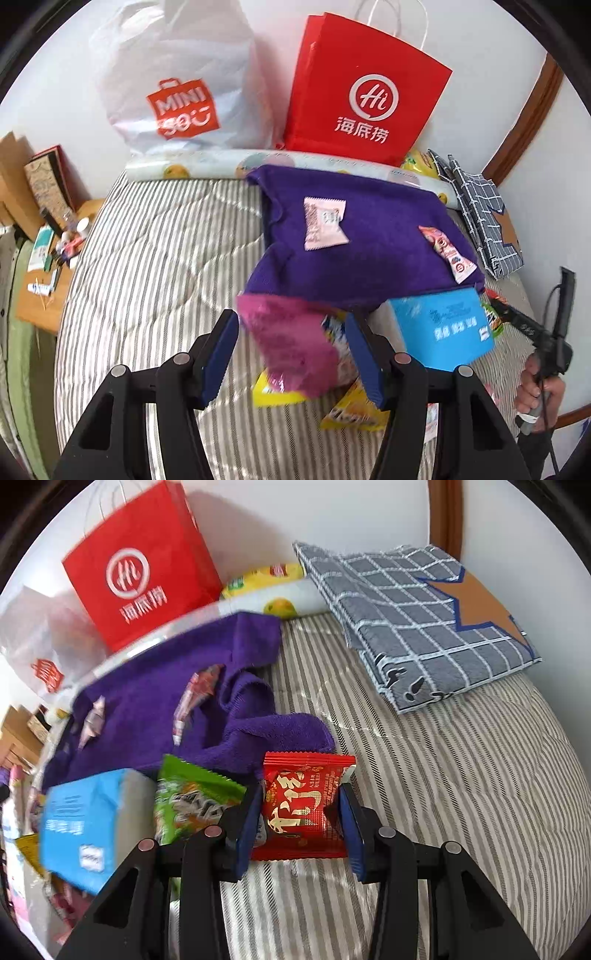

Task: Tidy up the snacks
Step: 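Grasp the red snack packet with the right gripper while the left grasps the pink bag, then carry the red packet and pink bag with both grippers toward the purple towel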

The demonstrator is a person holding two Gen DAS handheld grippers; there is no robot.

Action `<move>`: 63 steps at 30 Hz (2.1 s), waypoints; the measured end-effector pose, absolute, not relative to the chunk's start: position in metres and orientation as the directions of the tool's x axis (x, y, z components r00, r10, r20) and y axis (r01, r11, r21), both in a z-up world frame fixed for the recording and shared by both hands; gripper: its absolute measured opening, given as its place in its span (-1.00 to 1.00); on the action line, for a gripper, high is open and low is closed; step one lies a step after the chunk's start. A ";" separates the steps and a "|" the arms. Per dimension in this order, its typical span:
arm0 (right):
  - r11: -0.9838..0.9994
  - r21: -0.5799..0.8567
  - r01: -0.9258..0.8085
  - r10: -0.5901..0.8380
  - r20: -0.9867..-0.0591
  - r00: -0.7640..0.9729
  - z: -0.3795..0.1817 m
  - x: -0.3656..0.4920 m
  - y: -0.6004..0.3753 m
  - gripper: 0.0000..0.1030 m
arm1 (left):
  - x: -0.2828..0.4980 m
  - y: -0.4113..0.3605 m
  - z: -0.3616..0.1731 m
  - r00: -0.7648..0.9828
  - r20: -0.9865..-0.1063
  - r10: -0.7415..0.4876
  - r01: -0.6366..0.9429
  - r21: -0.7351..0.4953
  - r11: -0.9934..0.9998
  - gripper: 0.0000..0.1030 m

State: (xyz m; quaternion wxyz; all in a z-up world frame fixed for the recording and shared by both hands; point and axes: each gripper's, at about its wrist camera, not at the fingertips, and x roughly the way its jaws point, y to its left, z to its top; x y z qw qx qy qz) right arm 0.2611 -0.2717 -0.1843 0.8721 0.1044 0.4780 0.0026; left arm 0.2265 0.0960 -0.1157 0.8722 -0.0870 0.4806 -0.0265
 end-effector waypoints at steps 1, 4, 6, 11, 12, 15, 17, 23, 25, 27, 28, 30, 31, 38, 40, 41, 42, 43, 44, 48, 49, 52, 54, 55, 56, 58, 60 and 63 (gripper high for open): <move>0.979 0.183 0.091 0.103 -0.827 0.553 -0.179 0.255 -0.272 -0.19 | 0.224 0.097 -0.118 0.534 -0.835 -0.131 -0.040 -0.180 0.983 0.14; 0.980 0.180 0.081 0.102 -0.815 0.570 -0.168 0.238 -0.271 -0.19 | 0.218 0.096 -0.127 0.522 -0.841 -0.141 -0.036 -0.188 0.982 0.17; 0.979 0.189 0.076 0.112 -0.809 0.576 -0.164 0.225 -0.270 -0.19 | 0.216 0.093 -0.133 0.516 -0.843 -0.152 -0.031 -0.196 0.980 0.22; 0.980 0.192 0.056 0.125 -0.806 0.578 -0.159 0.199 -0.260 -0.19 | 0.220 0.086 -0.144 0.522 -0.836 -0.168 -0.030 -0.216 0.976 0.43; 0.980 0.192 0.050 0.129 -0.806 0.578 -0.158 0.194 -0.258 -0.19 | 0.221 0.086 -0.146 0.517 -0.838 -0.172 -0.035 -0.221 0.975 0.45; 0.980 0.195 0.029 0.143 -0.805 0.576 -0.158 0.183 -0.251 -0.19 | 0.228 0.086 -0.155 0.502 -0.844 -0.190 -0.044 -0.244 0.969 0.45; 0.983 0.184 0.020 0.139 -0.804 0.578 -0.158 0.178 -0.248 -0.19 | 0.231 0.087 -0.161 0.495 -0.842 -0.214 -0.044 -0.270 0.962 0.46; 0.989 0.151 0.000 0.125 -0.816 0.564 -0.171 0.168 -0.238 -0.19 | 0.245 0.082 -0.182 0.473 -0.847 -0.242 -0.038 -0.294 0.955 0.59; 0.987 0.158 -0.009 0.136 -0.826 0.548 -0.178 0.168 -0.236 -0.19 | 0.248 0.080 -0.189 0.458 -0.854 -0.247 -0.041 -0.298 0.954 0.61; 0.988 0.157 -0.008 0.137 -0.834 0.535 -0.186 0.169 -0.233 -0.19 | 0.251 0.081 -0.195 0.444 -0.853 -0.273 -0.045 -0.326 0.944 0.61; 0.988 0.154 -0.008 0.135 -0.836 0.532 -0.188 0.169 -0.232 -0.19 | 0.251 0.082 -0.195 0.447 -0.851 -0.278 -0.052 -0.334 0.941 0.61; 0.989 0.151 -0.007 0.131 -0.836 0.533 -0.193 0.169 -0.231 -0.19 | 0.250 0.085 -0.194 0.457 -0.843 -0.282 -0.052 -0.342 0.938 0.61; 0.988 0.152 -0.007 0.132 -0.836 0.533 -0.195 0.170 -0.230 -0.18 | 0.250 0.085 -0.194 0.454 -0.843 -0.289 -0.043 -0.344 0.938 0.58; 0.991 0.131 0.009 0.105 -0.829 0.549 -0.198 0.170 -0.226 -0.15 | 0.239 0.092 -0.186 0.464 -0.827 -0.319 -0.017 -0.369 0.929 0.32; 0.991 0.135 0.017 0.103 -0.829 0.550 -0.197 0.167 -0.226 -0.15 | 0.235 0.096 -0.182 0.471 -0.822 -0.321 -0.019 -0.373 0.928 0.30; 0.990 0.139 0.021 0.105 -0.828 0.550 -0.196 0.167 -0.227 -0.16 | 0.232 0.098 -0.179 0.478 -0.819 -0.318 -0.020 -0.372 0.928 0.30; 0.988 0.150 0.022 0.113 -0.826 0.552 -0.195 0.164 -0.227 -0.16 | 0.229 0.100 -0.176 0.486 -0.816 -0.313 -0.021 -0.369 0.929 0.30; 0.987 0.158 0.024 0.119 -0.824 0.554 -0.194 0.163 -0.228 -0.16 | 0.226 0.102 -0.173 0.492 -0.814 -0.309 -0.022 -0.367 0.930 0.30; 0.986 0.166 0.028 0.123 -0.820 0.559 -0.192 0.161 -0.228 -0.16 | 0.224 0.104 -0.171 0.497 -0.812 -0.307 -0.023 -0.366 0.930 0.30; 0.984 0.174 0.035 0.121 -0.803 0.583 -0.181 0.156 -0.229 -0.17 | 0.213 0.114 -0.159 0.526 -0.800 -0.289 -0.039 -0.362 0.931 0.30; 0.984 0.176 0.036 0.121 -0.797 0.592 -0.177 0.154 -0.229 -0.17 | 0.211 0.115 -0.157 0.528 -0.799 -0.287 -0.039 -0.361 0.932 0.30; 0.984 0.177 0.033 0.120 -0.780 0.614 -0.165 0.147 -0.229 -0.17 | 0.202 0.118 -0.149 0.542 -0.788 -0.292 -0.037 -0.369 0.929 0.30; 0.984 0.176 0.034 0.117 -0.774 0.623 -0.159 0.144 -0.228 -0.17 | 0.194 0.119 -0.144 0.551 -0.780 -0.297 -0.030 -0.374 0.927 0.30; 0.984 0.175 0.034 0.116 -0.770 0.627 -0.156 0.142 -0.228 -0.17 | 0.191 0.118 -0.142 0.557 -0.775 -0.299 -0.026 -0.376 0.926 0.30; 0.984 0.176 0.033 0.116 -0.766 0.633 -0.152 0.139 -0.227 -0.17 | 0.187 0.118 -0.139 0.561 -0.771 -0.299 -0.022 -0.376 0.927 0.30; 0.984 0.175 0.036 0.112 -0.763 0.636 -0.147 0.136 -0.227 -0.17 | 0.182 0.117 -0.134 0.564 -0.767 -0.306 -0.012 -0.379 0.925 0.30; 0.983 0.179 0.035 0.114 -0.754 0.647 -0.139 0.131 -0.227 -0.17 | 0.175 0.117 -0.128 0.570 -0.759 -0.315 -0.006 -0.387 0.922 0.30; 0.982 0.189 0.028 0.122 -0.733 0.669 -0.126 0.123 -0.225 -0.17 | 0.165 0.114 -0.119 0.583 -0.748 -0.317 0.008 -0.384 0.923 0.30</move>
